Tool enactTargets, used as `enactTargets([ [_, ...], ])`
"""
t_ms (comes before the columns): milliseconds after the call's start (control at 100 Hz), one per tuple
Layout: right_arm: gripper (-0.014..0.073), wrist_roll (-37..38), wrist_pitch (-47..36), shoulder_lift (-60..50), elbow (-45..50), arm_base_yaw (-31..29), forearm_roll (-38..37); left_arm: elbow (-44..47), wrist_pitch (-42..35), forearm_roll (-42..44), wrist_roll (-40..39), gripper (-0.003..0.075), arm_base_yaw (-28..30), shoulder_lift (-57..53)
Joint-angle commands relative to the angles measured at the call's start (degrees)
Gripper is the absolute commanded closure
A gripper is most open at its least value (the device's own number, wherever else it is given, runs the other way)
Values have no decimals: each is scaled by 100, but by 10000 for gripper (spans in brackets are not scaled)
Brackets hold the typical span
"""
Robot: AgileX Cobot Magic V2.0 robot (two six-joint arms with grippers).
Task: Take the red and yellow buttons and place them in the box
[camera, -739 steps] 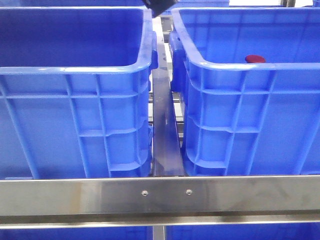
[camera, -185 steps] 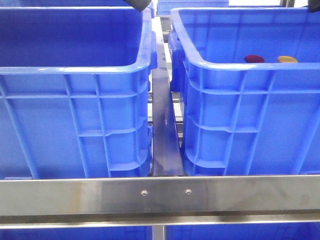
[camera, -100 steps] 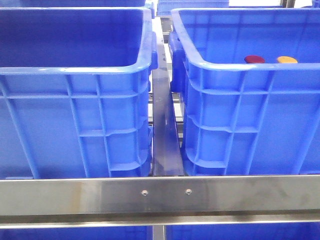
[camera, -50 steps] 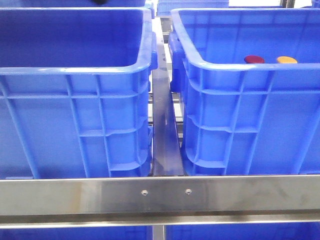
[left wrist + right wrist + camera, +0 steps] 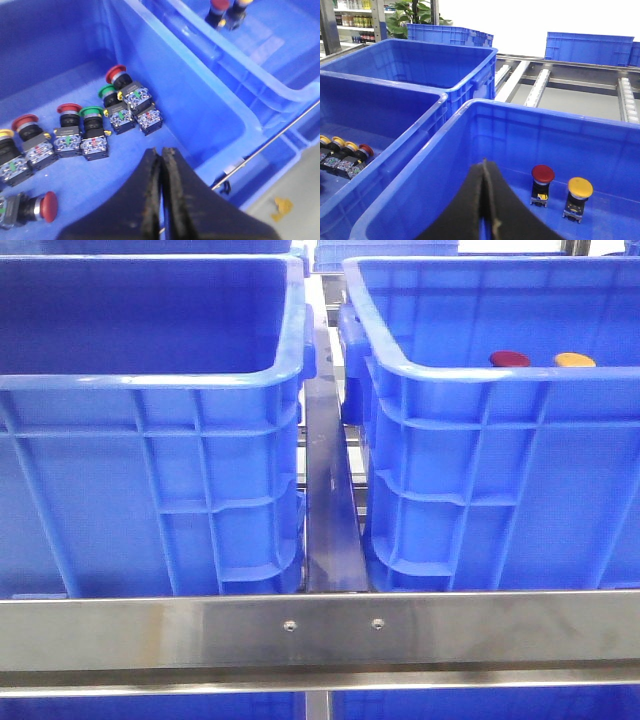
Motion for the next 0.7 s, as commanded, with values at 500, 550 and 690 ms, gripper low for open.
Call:
enactTargets([
  [500, 663, -53, -20, 11, -146, -44, 138, 827, -429, -7, -57, 740, -39, -1968],
  [550, 663, -53, -20, 11, -146, -44, 138, 827, -361, -7, -57, 740, -39, -1968],
  [690, 663, -53, -20, 11, -146, -44, 138, 827, -130, -7, -57, 740, -39, -1968],
])
